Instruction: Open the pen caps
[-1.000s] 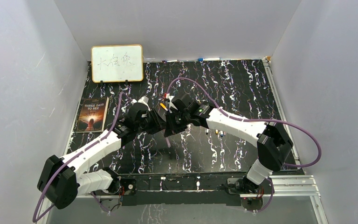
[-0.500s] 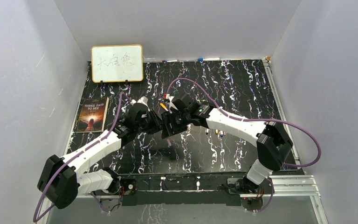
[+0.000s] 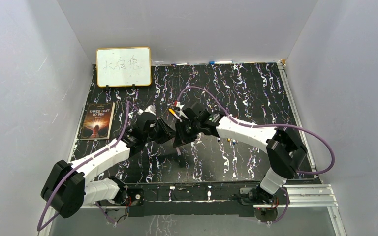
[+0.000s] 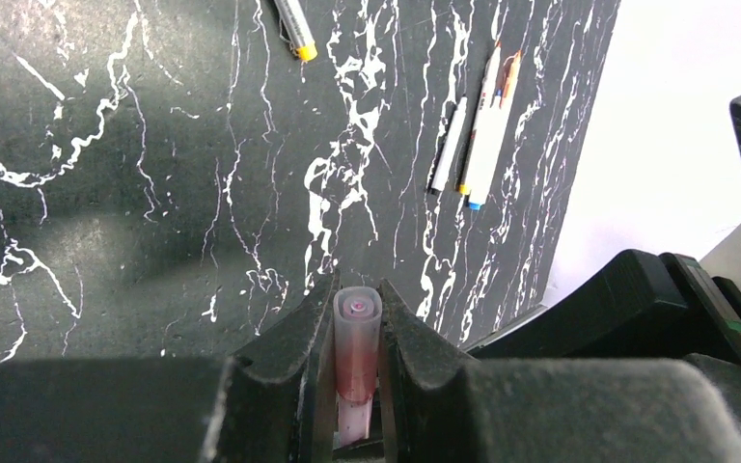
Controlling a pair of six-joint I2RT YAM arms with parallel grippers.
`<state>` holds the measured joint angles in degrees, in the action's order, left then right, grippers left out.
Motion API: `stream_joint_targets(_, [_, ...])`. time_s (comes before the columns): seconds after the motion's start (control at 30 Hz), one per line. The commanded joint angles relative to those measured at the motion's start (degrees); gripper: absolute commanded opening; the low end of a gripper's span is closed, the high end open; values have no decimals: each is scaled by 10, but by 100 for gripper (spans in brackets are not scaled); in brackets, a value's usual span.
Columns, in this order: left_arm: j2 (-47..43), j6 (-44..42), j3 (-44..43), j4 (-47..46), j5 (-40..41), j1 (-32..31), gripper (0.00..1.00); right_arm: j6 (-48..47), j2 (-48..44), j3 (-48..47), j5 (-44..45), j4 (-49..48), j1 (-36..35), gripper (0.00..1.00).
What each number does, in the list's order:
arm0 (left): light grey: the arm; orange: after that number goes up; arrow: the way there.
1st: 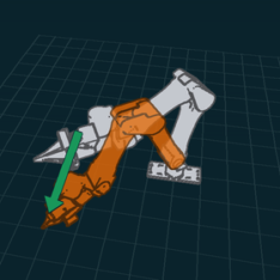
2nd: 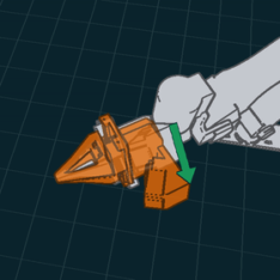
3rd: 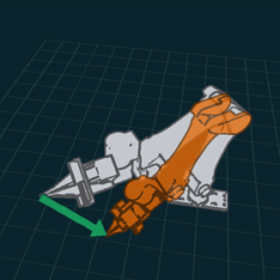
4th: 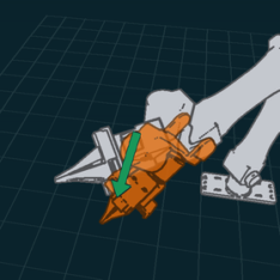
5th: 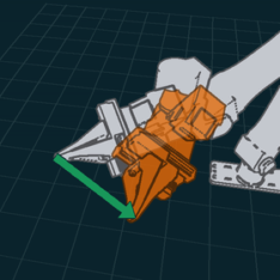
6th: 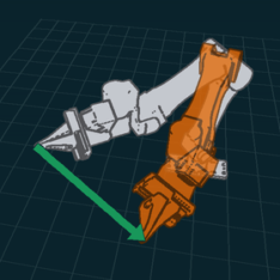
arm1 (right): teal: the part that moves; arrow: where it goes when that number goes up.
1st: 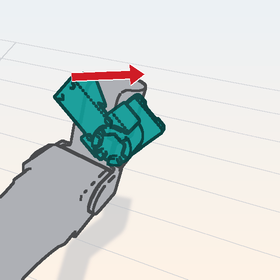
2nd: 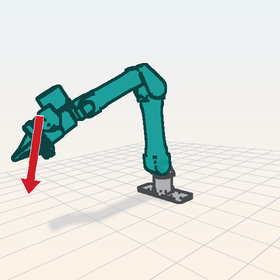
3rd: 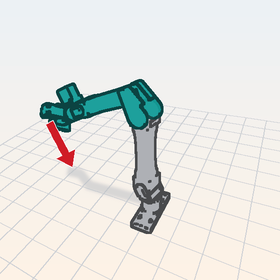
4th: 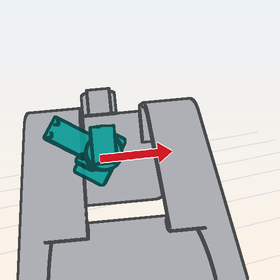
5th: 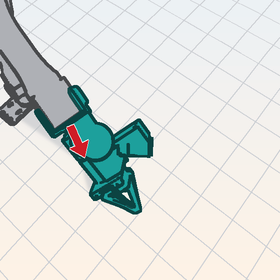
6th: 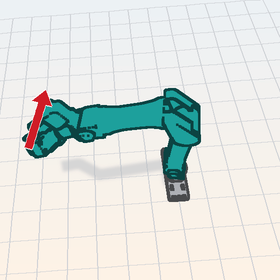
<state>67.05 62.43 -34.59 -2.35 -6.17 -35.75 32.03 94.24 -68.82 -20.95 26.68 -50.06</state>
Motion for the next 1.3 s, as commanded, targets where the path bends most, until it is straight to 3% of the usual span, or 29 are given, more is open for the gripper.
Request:
stream_joint_targets(0.0, [-14, 33, 0, -44, -23, -7, 4, 5, -34, 39, 9, -90, -9, 0])
stream_joint_targets(0.17, [-20, 29, -14, -27, 14, 18, 4, 10, -98, 120, 9, -94, -14, 0])
stream_joint_targets(0.4, [4, 9, -40, -32, 13, 118, 3, 47, -187, 238, 5, -114, -46, 0])
stream_joint_targets(0.53, [33, -15, -76, -20, 16, 144, 2, 63, -228, 273, 9, -111, -59, 0])
stream_joint_targets(0.87, [55, -63, -119, 41, 48, 177, 1, 58, -264, 277, 4, -73, -62, 0])
stream_joint_targets(1.27, [75, -211, -213, 132, 156, 180, 0, 89, -304, 296, 1, -59, -91, 0])
